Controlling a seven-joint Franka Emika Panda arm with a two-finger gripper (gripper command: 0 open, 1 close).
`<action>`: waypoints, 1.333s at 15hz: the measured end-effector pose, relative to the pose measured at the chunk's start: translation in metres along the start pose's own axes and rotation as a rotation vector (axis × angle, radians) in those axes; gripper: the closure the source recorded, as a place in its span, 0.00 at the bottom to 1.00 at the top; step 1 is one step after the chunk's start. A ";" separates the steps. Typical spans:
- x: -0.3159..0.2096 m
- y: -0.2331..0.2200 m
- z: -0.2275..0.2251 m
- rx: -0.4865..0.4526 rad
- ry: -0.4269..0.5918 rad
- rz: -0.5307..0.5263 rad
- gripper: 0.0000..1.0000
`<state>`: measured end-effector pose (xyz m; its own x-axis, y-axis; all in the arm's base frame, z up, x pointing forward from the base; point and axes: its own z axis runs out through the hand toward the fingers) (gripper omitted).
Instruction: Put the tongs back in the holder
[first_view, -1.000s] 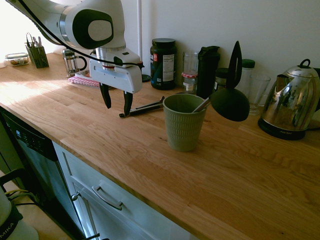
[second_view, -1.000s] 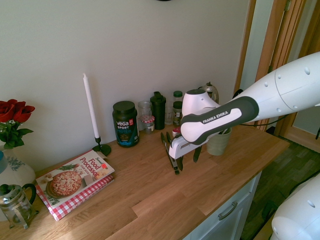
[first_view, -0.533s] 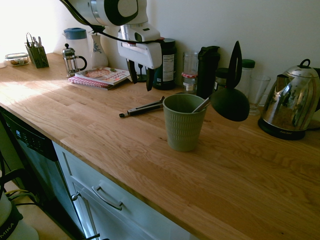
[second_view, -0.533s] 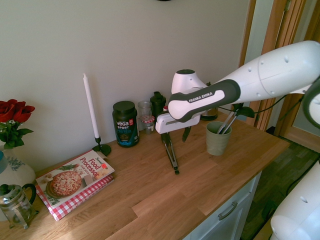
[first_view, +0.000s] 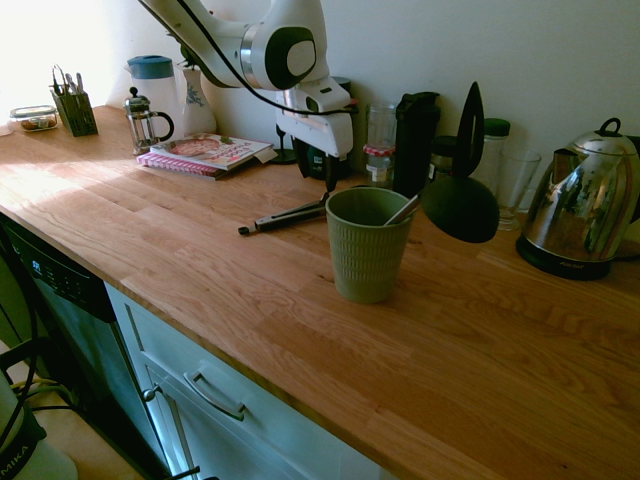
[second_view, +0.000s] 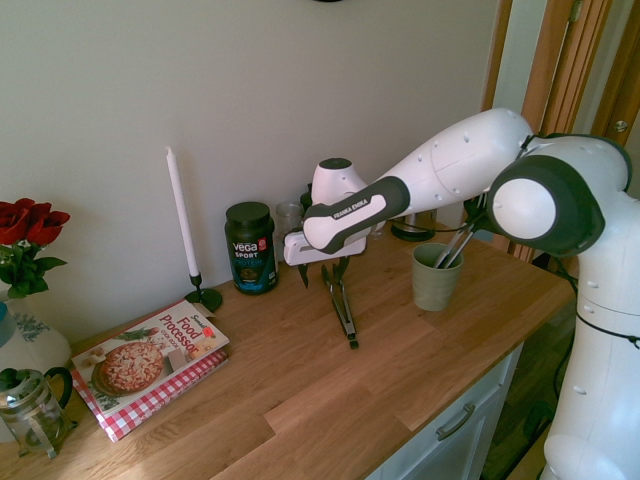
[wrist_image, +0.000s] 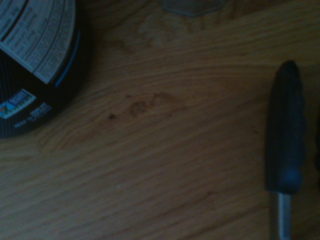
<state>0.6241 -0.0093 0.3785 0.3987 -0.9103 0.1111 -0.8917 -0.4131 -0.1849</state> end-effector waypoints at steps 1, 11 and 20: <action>0.002 -0.005 0.008 -0.003 -0.009 0.006 1.00; 0.015 -0.008 0.034 -0.022 -0.030 0.032 1.00; 0.018 0.000 0.040 -0.042 -0.040 0.045 1.00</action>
<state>0.6400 -0.0272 0.3412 0.3656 -0.9286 0.0640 -0.9168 -0.3711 -0.1473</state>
